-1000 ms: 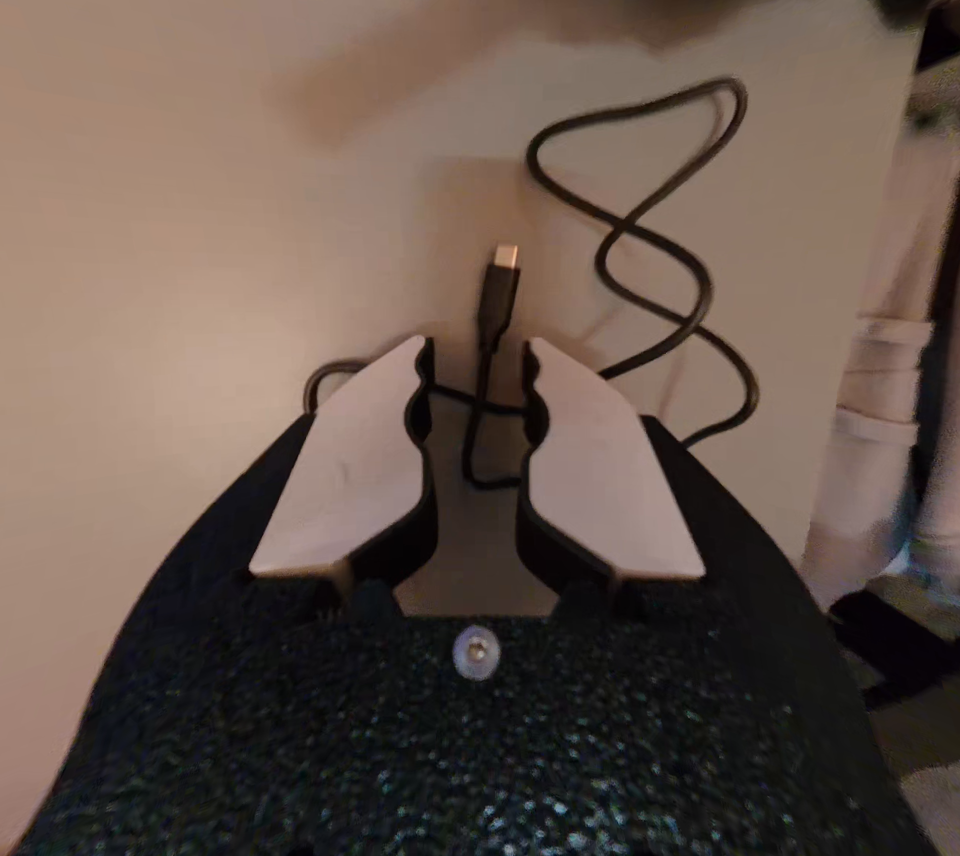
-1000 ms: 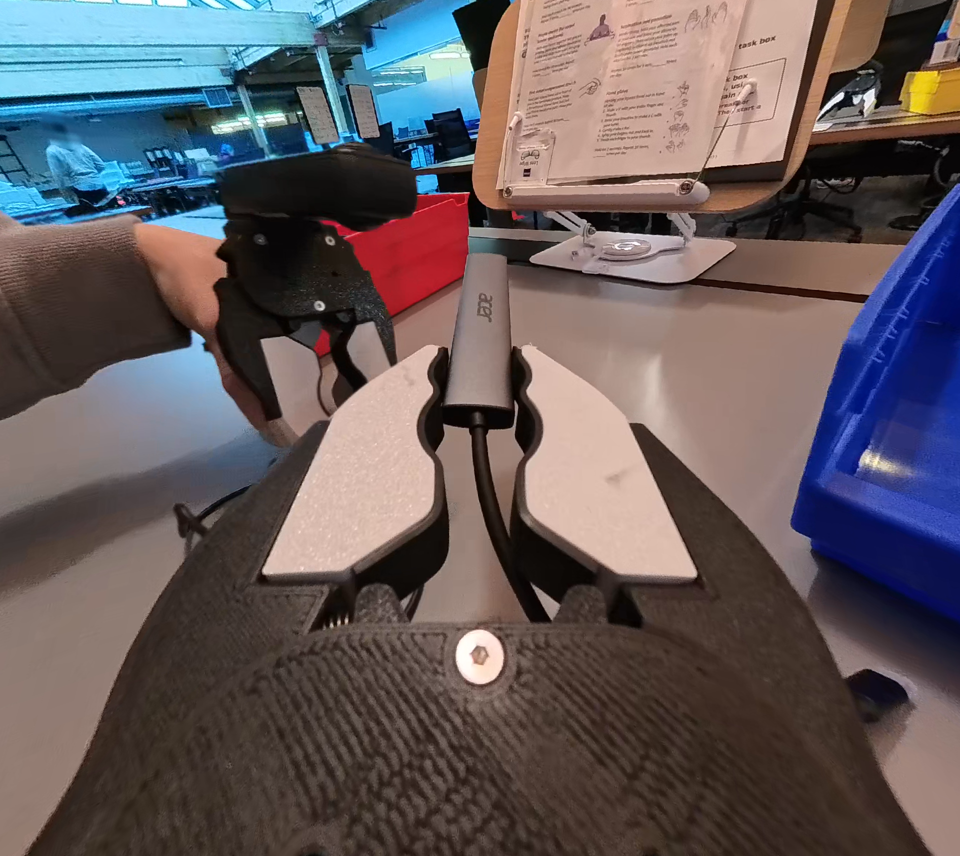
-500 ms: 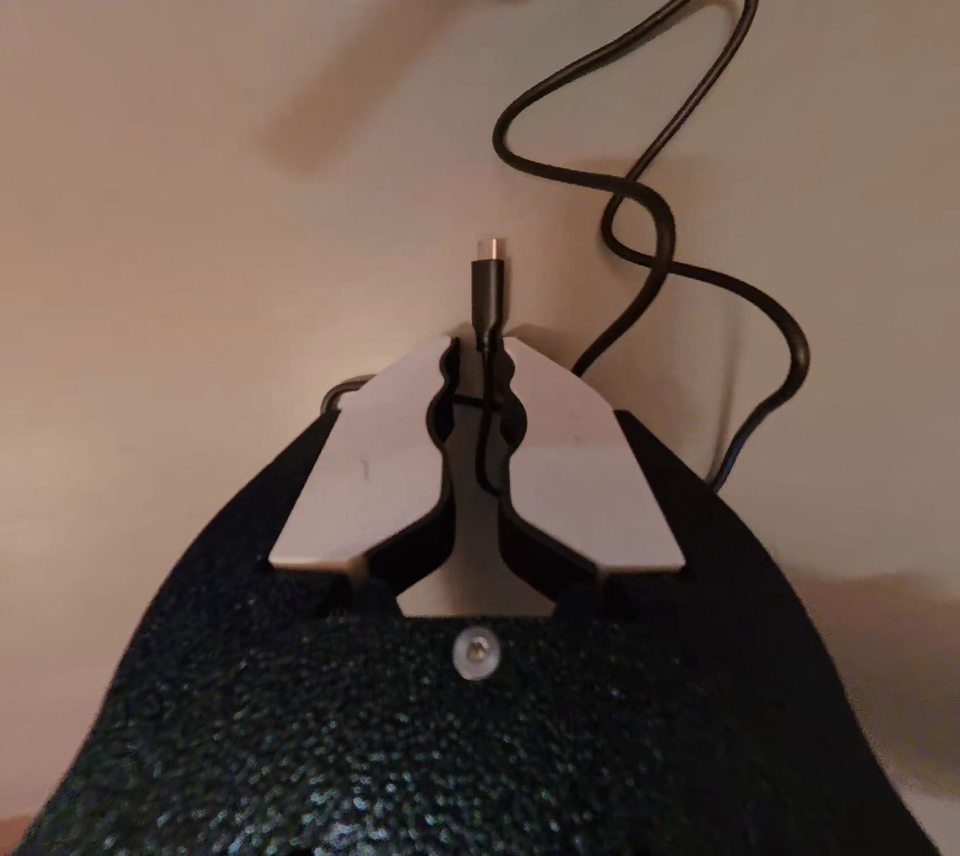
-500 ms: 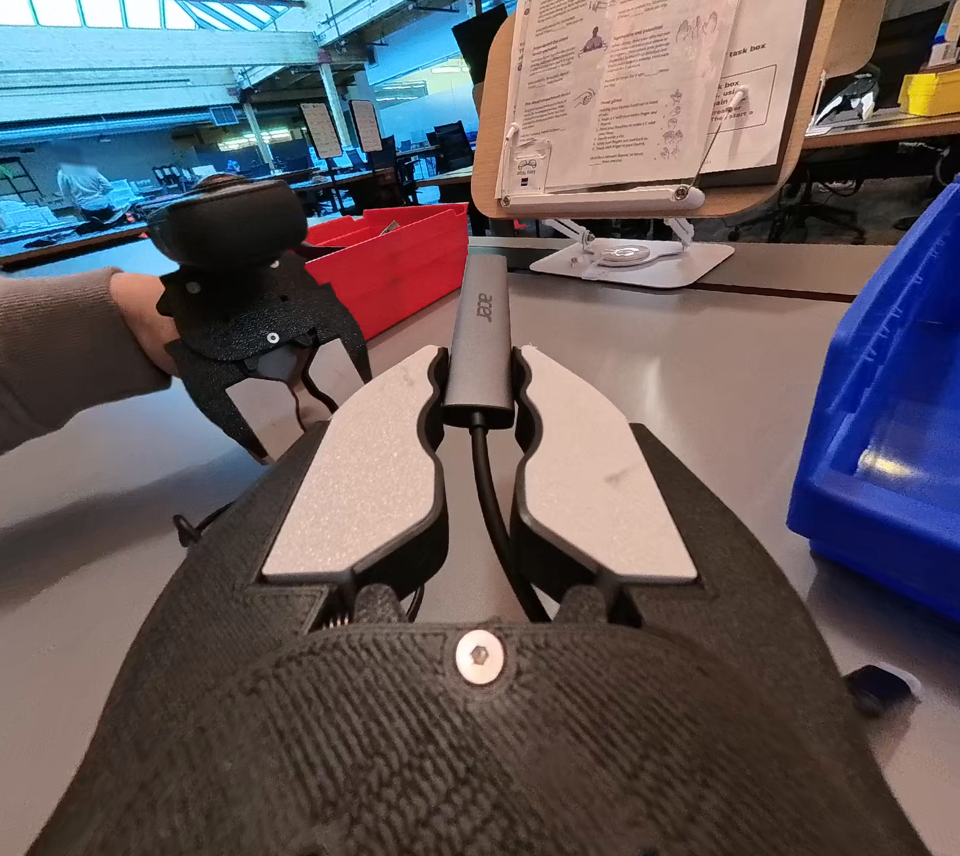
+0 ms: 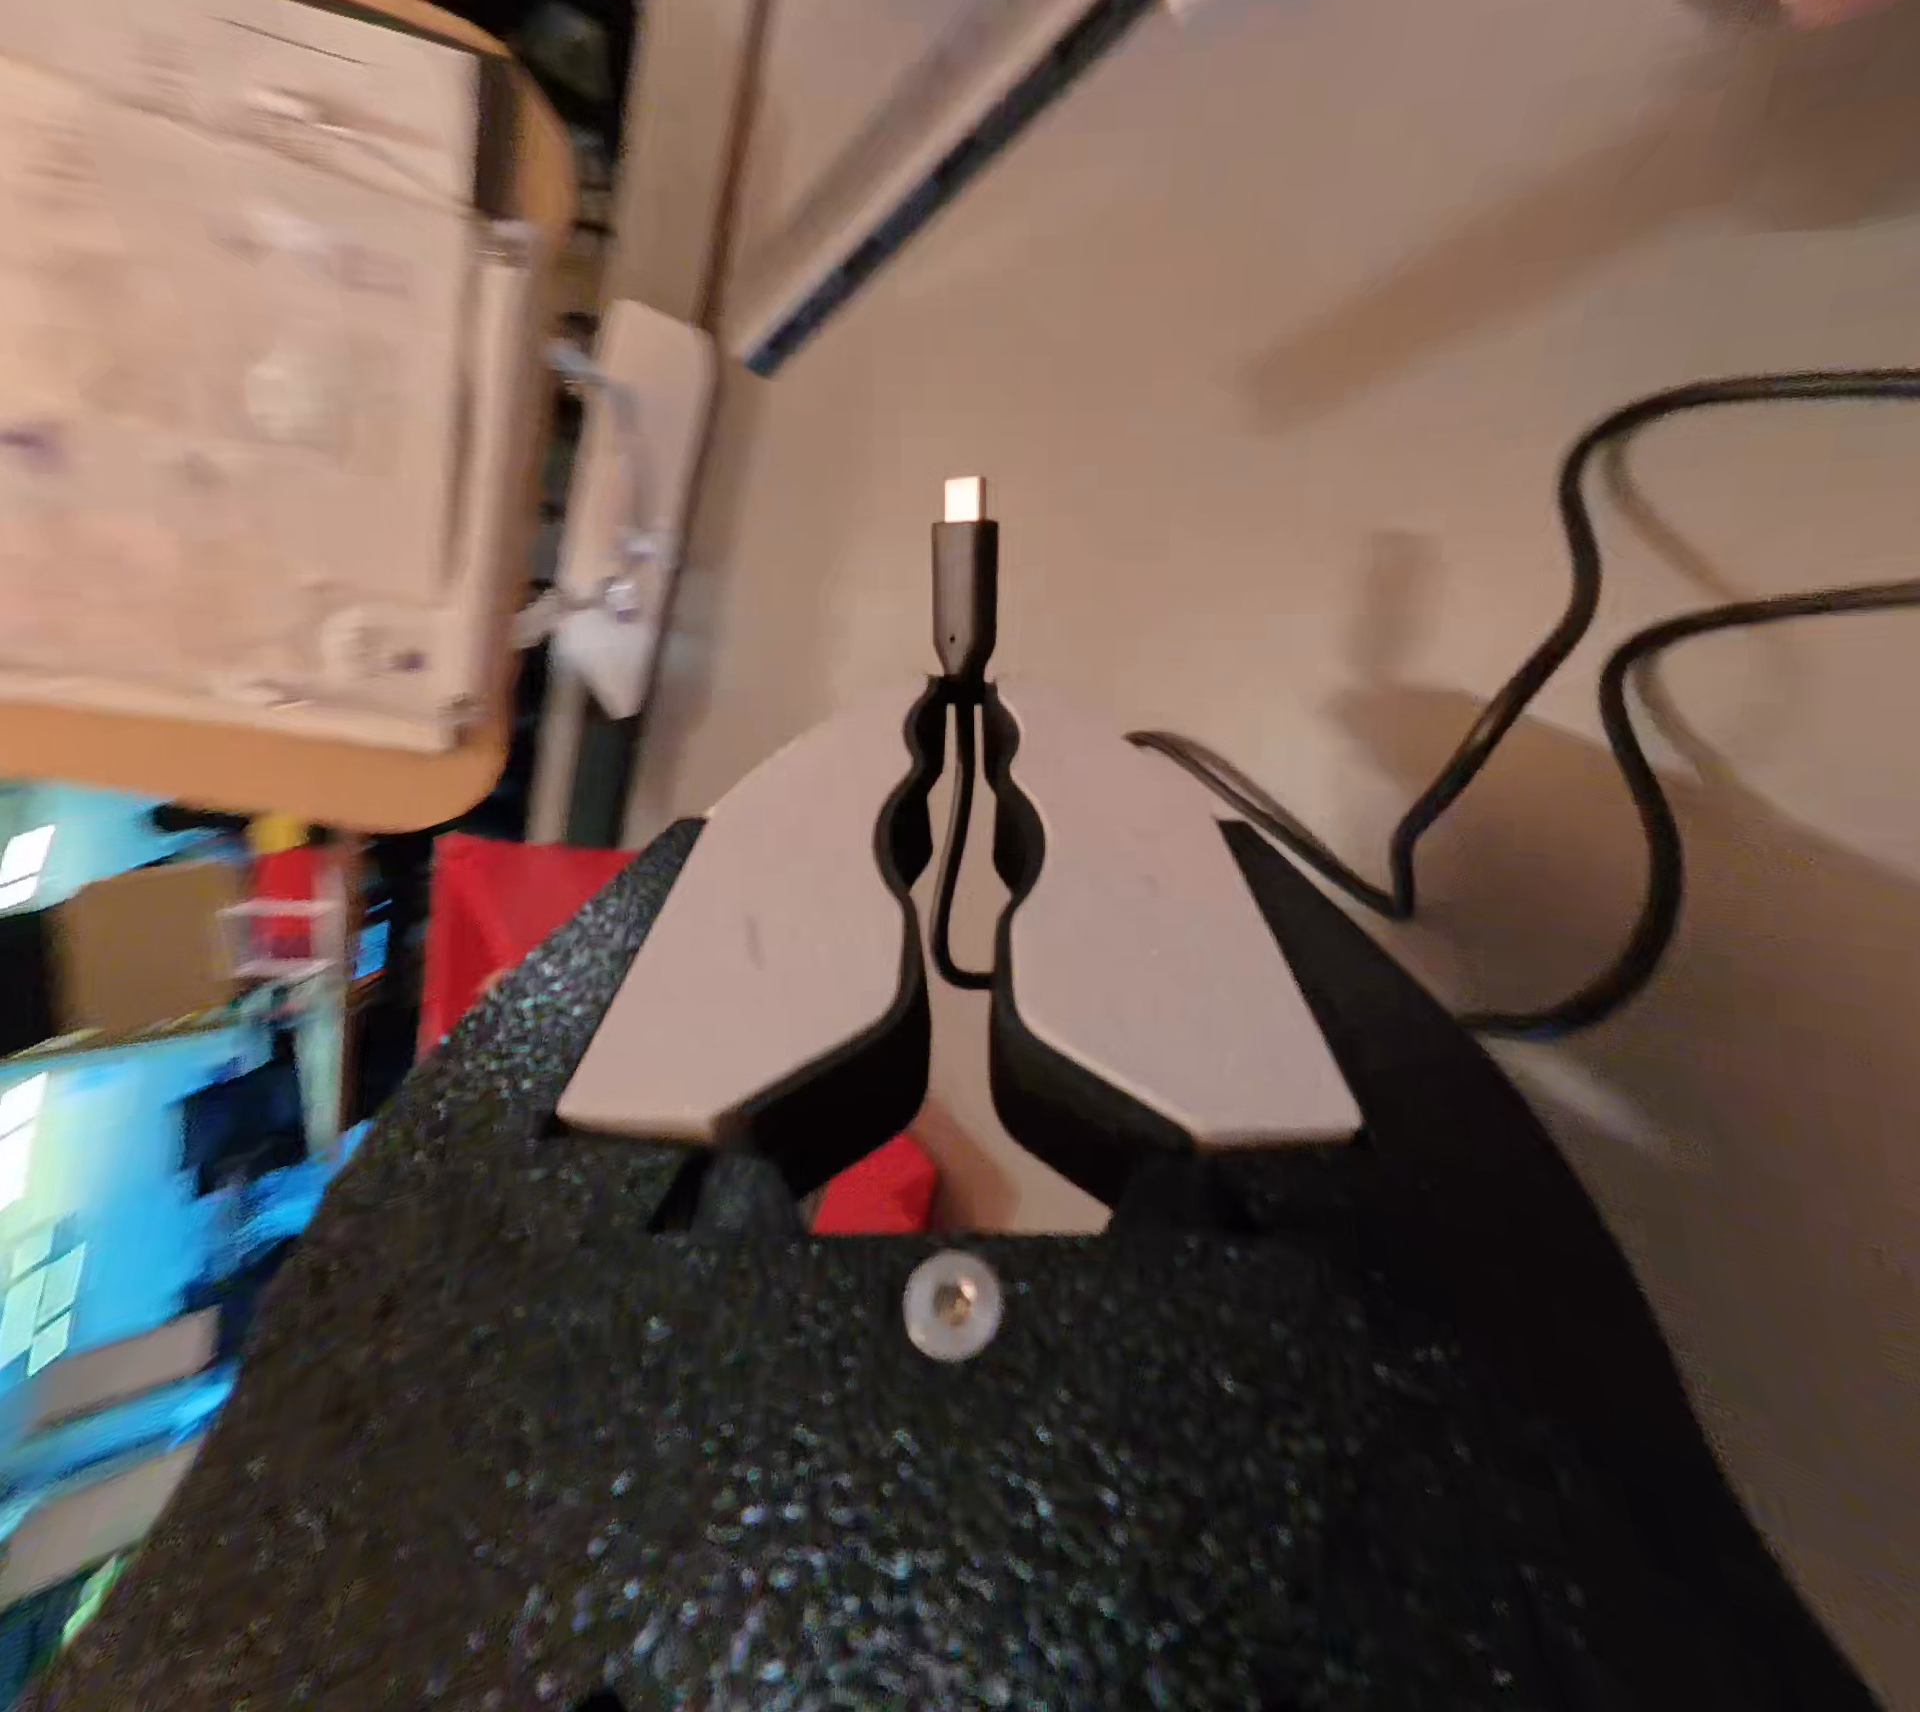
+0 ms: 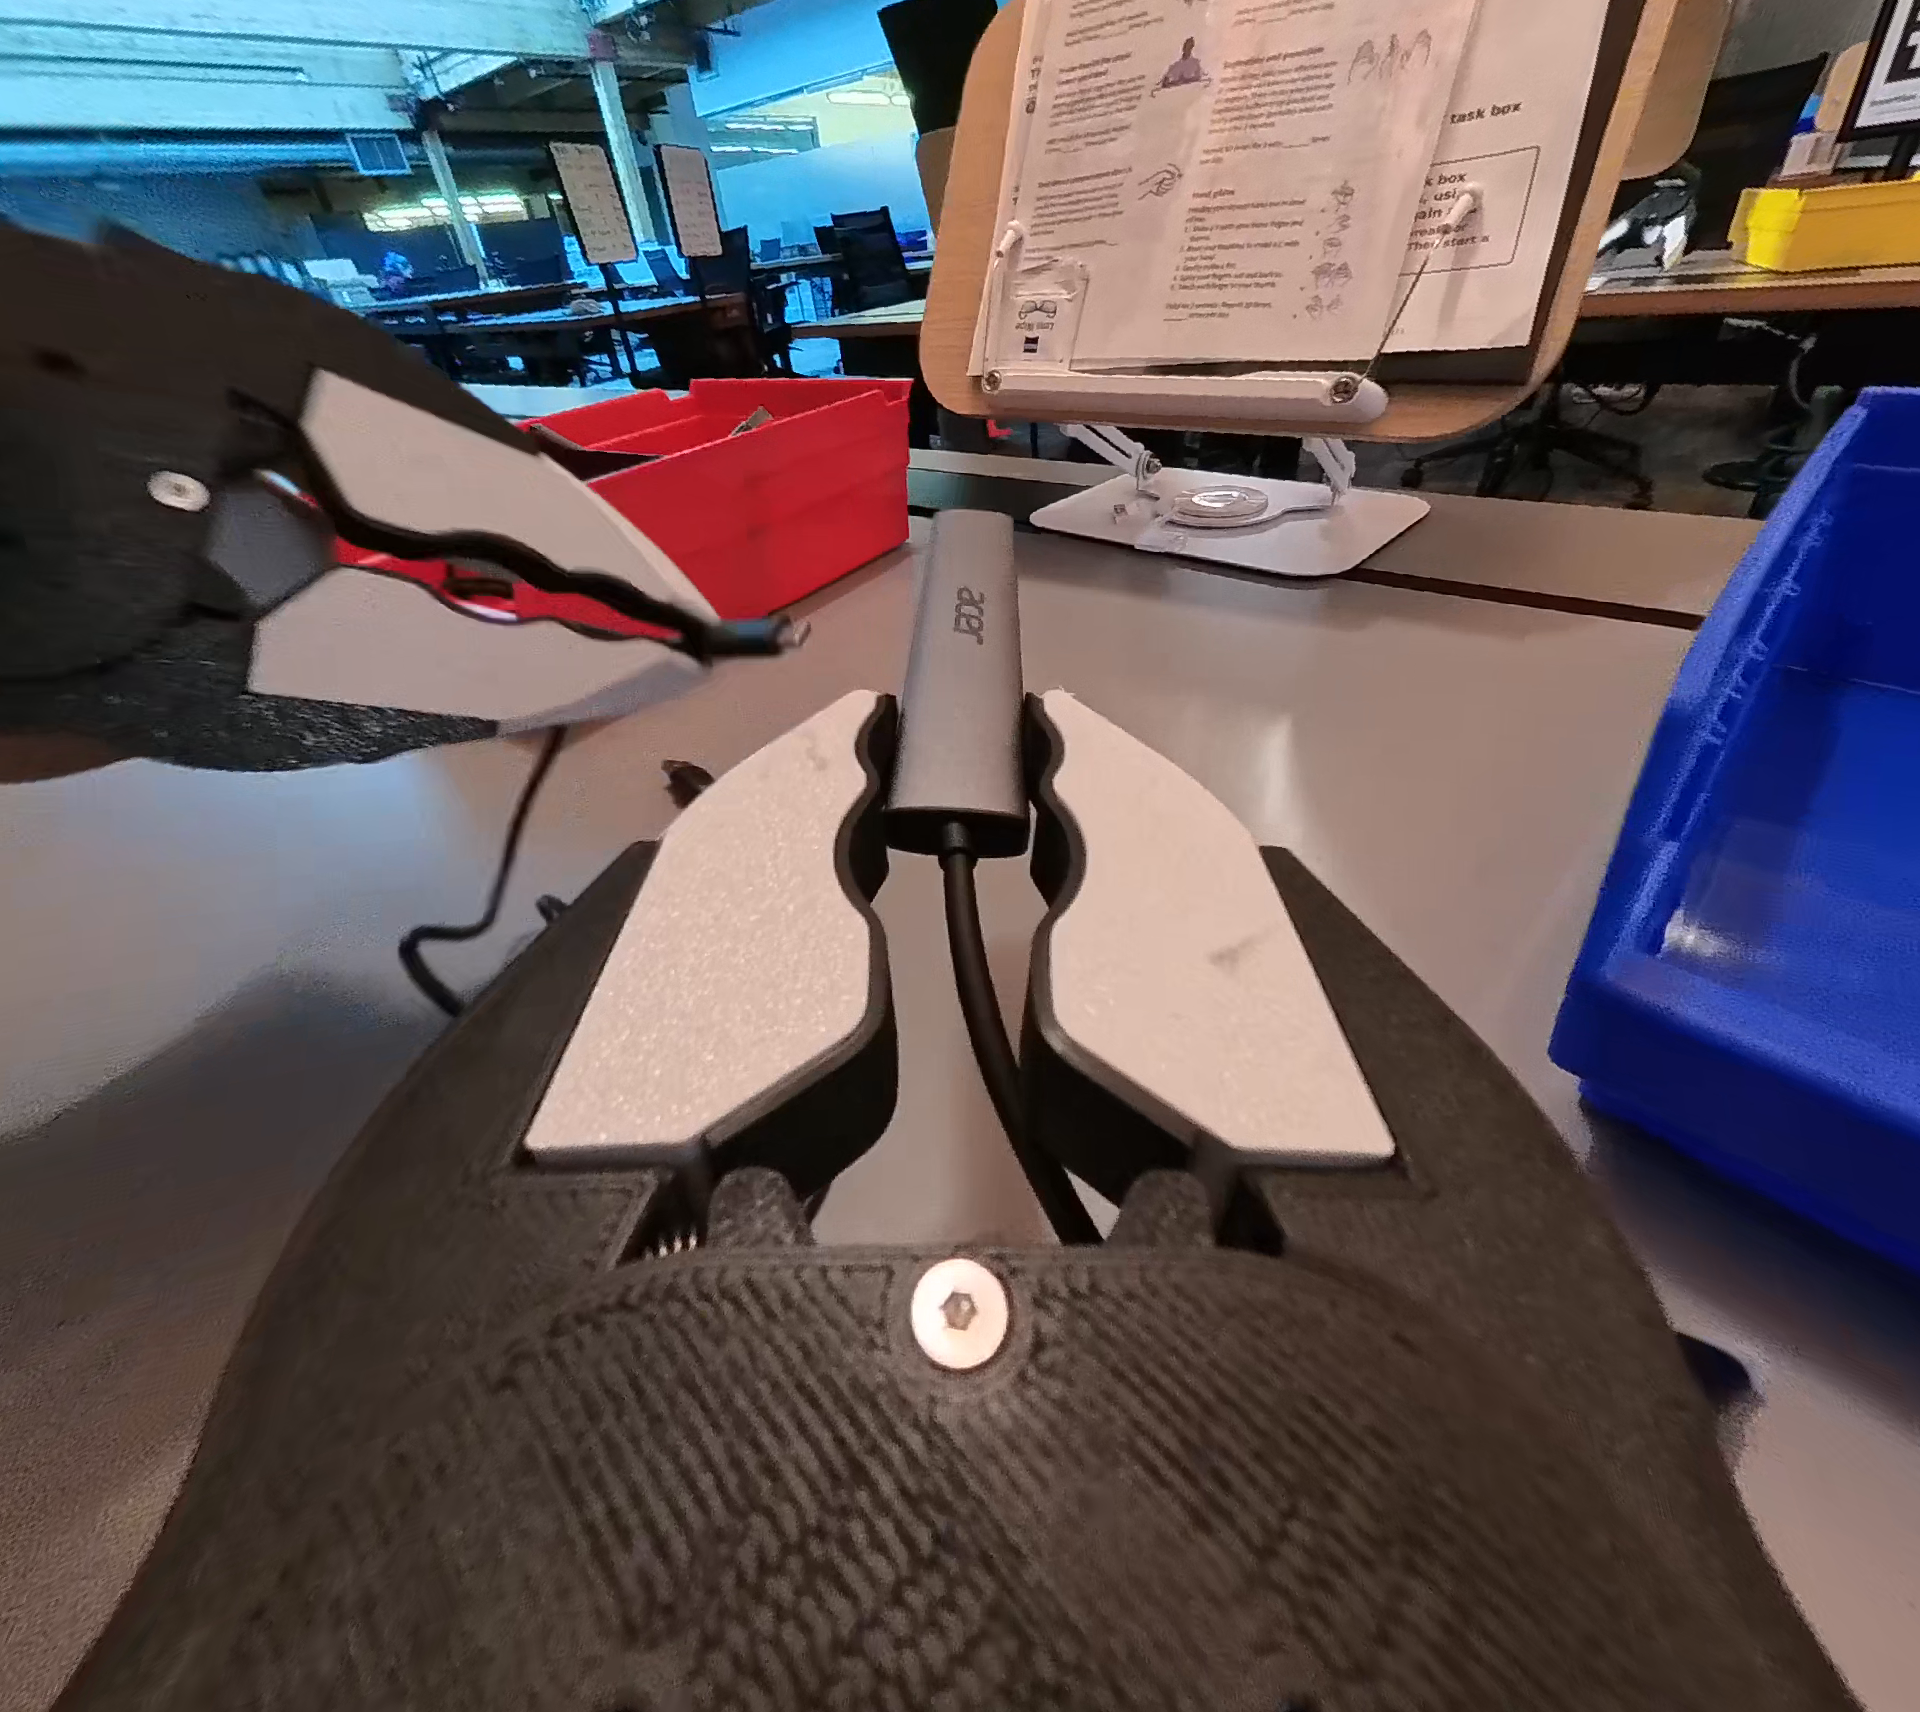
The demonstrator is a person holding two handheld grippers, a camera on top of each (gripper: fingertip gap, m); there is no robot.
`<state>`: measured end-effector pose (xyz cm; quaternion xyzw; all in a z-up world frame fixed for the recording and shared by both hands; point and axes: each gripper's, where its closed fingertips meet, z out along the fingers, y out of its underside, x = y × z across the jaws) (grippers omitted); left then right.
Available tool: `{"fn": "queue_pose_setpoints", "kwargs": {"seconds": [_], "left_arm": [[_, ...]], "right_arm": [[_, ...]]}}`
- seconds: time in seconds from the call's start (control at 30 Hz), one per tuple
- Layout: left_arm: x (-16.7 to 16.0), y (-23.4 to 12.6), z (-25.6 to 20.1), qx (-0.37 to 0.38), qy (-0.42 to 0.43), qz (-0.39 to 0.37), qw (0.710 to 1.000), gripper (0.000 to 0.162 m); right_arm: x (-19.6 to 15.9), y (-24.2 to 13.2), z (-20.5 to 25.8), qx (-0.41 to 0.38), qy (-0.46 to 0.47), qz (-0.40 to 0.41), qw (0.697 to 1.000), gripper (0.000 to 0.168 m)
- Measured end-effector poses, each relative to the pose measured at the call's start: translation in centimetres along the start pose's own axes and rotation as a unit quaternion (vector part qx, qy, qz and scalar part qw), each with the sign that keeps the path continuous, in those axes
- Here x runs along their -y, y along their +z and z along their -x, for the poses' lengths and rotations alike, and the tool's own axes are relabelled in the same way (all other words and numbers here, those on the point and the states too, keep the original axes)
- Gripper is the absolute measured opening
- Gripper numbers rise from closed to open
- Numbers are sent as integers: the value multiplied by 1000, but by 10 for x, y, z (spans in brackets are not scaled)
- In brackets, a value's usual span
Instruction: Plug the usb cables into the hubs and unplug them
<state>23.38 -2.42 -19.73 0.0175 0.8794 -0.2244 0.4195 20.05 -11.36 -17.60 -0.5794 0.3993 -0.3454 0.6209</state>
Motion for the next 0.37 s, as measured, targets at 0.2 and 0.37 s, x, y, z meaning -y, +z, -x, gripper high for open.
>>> {"fn": "queue_pose_setpoints", "kwargs": {"seconds": [0.2,0.37], "left_arm": [[23,-19,-6,75,-33,49,995,6],[34,-11,-28,-48,-187,35,981,6]], "right_arm": [[1,1,8,-4,-45,-4,999,23],[-1,2,13,2,-66,2,998,23]]}}
